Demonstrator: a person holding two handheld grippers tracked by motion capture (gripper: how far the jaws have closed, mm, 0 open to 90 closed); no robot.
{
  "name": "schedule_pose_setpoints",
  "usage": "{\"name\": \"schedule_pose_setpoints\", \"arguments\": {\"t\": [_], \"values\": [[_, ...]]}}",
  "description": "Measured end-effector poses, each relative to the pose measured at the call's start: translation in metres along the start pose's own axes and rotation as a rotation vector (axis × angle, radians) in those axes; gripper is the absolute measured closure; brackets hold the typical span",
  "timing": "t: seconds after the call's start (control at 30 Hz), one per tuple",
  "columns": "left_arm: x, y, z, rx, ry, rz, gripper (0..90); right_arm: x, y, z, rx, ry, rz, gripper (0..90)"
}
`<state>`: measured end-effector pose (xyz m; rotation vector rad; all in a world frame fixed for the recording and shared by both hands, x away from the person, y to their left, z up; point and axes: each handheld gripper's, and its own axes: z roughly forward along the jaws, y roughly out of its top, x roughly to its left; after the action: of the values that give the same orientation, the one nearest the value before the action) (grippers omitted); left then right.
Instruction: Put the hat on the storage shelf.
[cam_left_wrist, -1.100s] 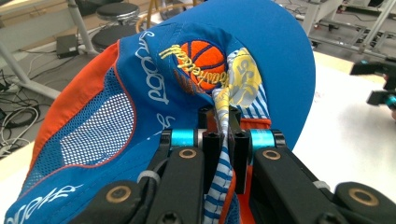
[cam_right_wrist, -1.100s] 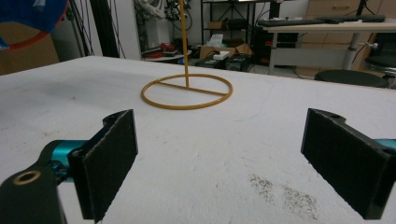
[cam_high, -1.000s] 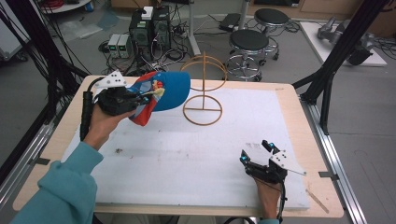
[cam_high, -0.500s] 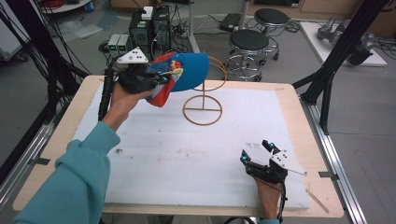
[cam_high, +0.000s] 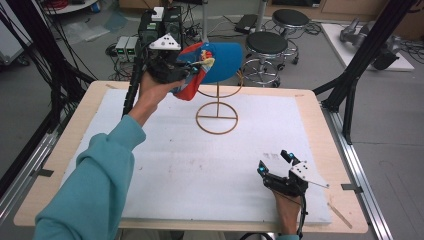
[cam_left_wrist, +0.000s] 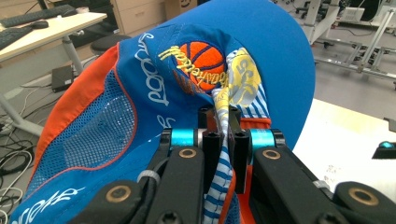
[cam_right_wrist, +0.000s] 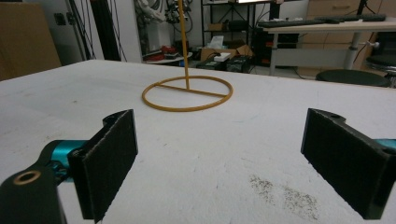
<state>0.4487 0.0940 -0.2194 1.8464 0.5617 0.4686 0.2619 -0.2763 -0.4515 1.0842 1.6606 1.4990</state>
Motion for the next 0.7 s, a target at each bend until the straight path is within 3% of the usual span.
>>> {"name": "schedule_pose_setpoints", "arguments": {"t": [0.3,0.7], "values": [[-0.006,0.012,0.026,-0.002,-0.038,-0.022,87.7,0.001,0.0,0.0,-0.008,0.0,0.004,9.8],[-0.005,0.011,0.047,-0.009,-0.076,-0.075,87.7,0.0,0.0,-0.001,-0.012,0.001,0.005,9.8]]}}
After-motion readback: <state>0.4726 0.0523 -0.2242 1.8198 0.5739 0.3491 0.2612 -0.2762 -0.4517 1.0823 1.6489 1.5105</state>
